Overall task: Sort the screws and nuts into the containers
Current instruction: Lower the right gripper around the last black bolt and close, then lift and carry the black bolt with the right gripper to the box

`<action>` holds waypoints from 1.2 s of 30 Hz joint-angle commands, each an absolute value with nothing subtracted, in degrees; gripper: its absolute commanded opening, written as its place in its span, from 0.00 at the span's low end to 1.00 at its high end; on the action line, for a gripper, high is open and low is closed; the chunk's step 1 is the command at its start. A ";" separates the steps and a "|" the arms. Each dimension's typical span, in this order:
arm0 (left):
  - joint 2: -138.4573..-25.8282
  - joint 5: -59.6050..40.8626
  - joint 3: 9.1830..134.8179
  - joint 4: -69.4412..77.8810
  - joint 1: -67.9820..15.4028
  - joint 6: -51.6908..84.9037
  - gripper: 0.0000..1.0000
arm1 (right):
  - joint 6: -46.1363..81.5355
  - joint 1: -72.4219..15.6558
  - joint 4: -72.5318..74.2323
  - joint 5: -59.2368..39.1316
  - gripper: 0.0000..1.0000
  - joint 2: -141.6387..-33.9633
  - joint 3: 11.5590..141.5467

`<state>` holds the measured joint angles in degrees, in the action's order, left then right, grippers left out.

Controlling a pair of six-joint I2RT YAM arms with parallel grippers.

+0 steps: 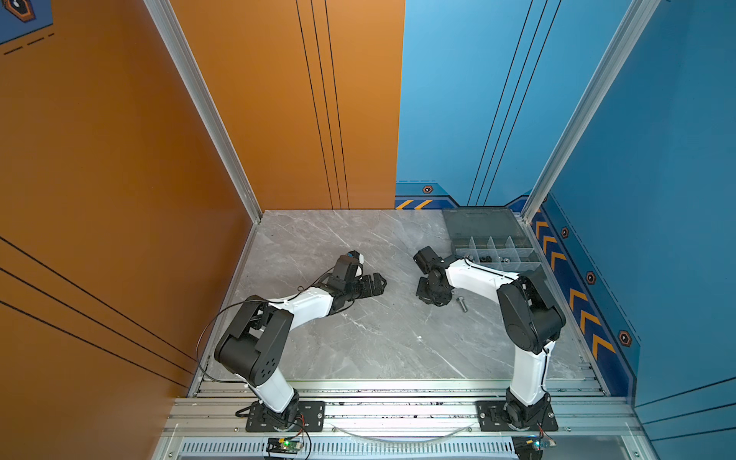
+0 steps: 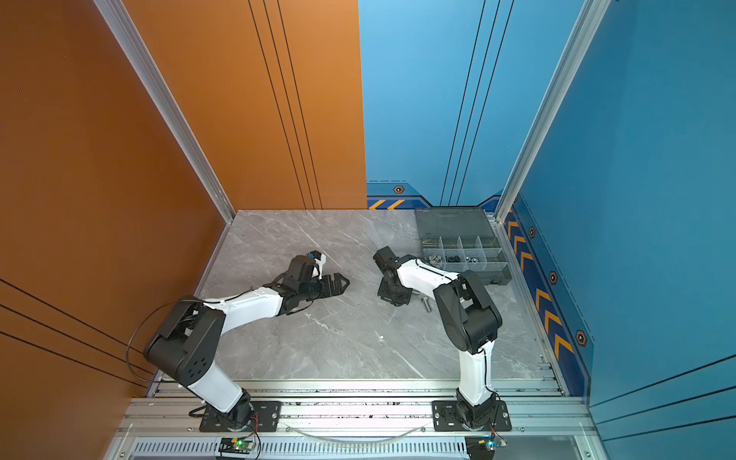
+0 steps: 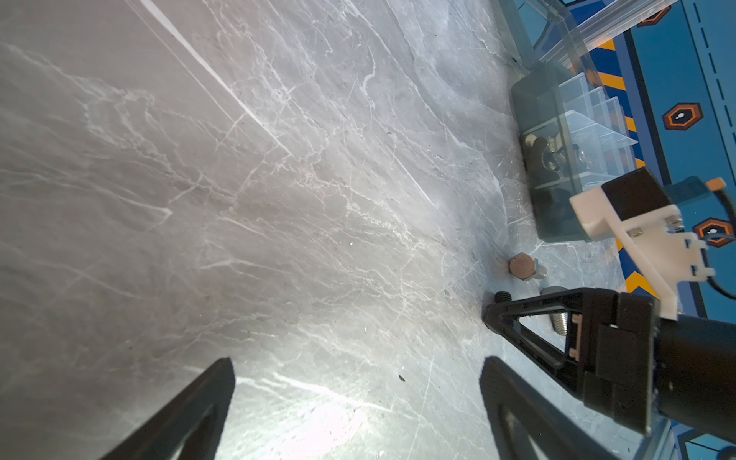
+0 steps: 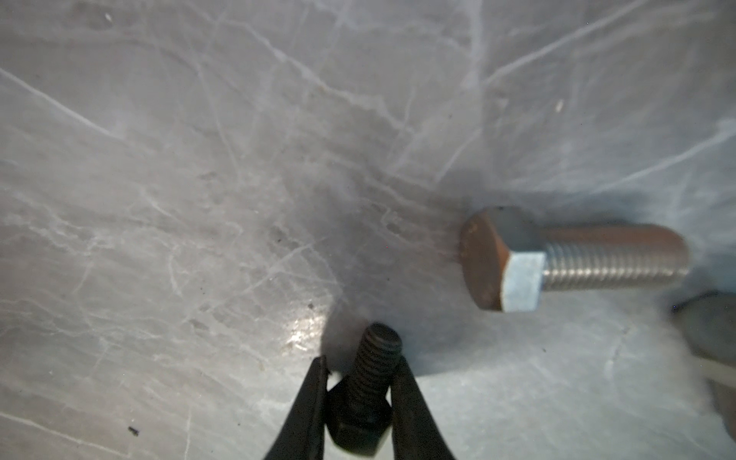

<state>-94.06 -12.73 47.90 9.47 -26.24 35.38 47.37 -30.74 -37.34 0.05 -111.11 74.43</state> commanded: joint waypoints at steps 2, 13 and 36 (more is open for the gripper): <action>-93.29 -13.65 47.17 9.48 -25.84 34.97 0.98 | 43.29 -29.97 -35.09 -0.46 0.02 -110.42 71.61; -93.60 -13.67 47.63 9.47 -25.62 35.05 0.98 | 35.70 -23.03 -36.90 -2.89 0.00 -96.58 74.39; -95.00 -13.71 50.05 8.60 -26.00 35.43 0.98 | 35.42 1.56 -39.34 0.98 0.00 -102.73 77.59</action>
<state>-94.45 -13.37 48.58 9.41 -26.20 35.40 36.40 1.19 -38.54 0.30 -101.43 75.40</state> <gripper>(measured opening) 0.979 0.241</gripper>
